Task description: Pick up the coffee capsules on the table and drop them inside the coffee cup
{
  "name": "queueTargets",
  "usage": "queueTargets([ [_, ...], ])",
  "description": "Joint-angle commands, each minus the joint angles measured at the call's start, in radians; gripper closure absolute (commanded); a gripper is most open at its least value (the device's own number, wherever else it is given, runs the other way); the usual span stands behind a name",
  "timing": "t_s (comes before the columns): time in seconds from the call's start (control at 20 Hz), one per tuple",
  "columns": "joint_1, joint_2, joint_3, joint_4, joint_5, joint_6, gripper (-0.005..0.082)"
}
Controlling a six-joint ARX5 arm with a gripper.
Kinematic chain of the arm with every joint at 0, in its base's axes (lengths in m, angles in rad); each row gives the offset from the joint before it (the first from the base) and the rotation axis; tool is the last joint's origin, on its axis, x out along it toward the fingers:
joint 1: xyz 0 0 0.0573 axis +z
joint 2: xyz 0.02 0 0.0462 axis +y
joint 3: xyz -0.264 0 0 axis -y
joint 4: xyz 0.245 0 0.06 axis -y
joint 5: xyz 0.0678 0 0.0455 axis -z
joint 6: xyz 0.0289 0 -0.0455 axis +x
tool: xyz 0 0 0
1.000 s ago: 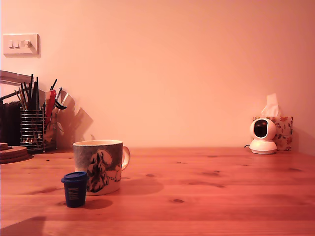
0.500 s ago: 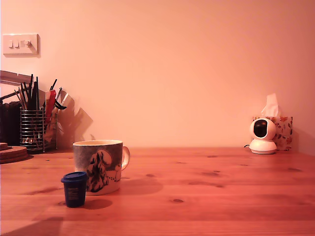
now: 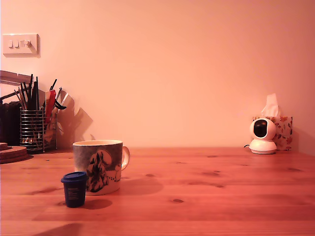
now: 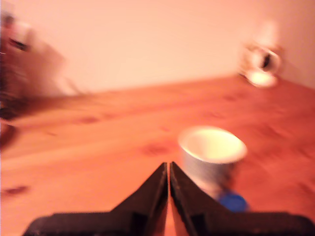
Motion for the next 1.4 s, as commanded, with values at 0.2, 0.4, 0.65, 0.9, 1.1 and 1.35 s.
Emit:
queueTargets([
  [0.2, -0.094, 0.144, 0.012, -0.027, 0.001, 0.015, 0.0788],
  [0.4, -0.104, 0.175, 0.024, -0.051, 0.001, 0.001, 0.0646],
  [0.65, -0.104, 0.174, 0.024, -0.045, -0.031, -0.046, 0.0232],
  [0.9, -0.104, 0.174, 0.024, -0.039, -0.03, -0.069, 0.0233],
  [1.1, -0.103, 0.174, 0.024, -0.038, -0.039, -0.095, 0.0233],
  [1.35, -0.103, 0.183, 0.023, -0.034, -0.057, -0.09, 0.0233],
])
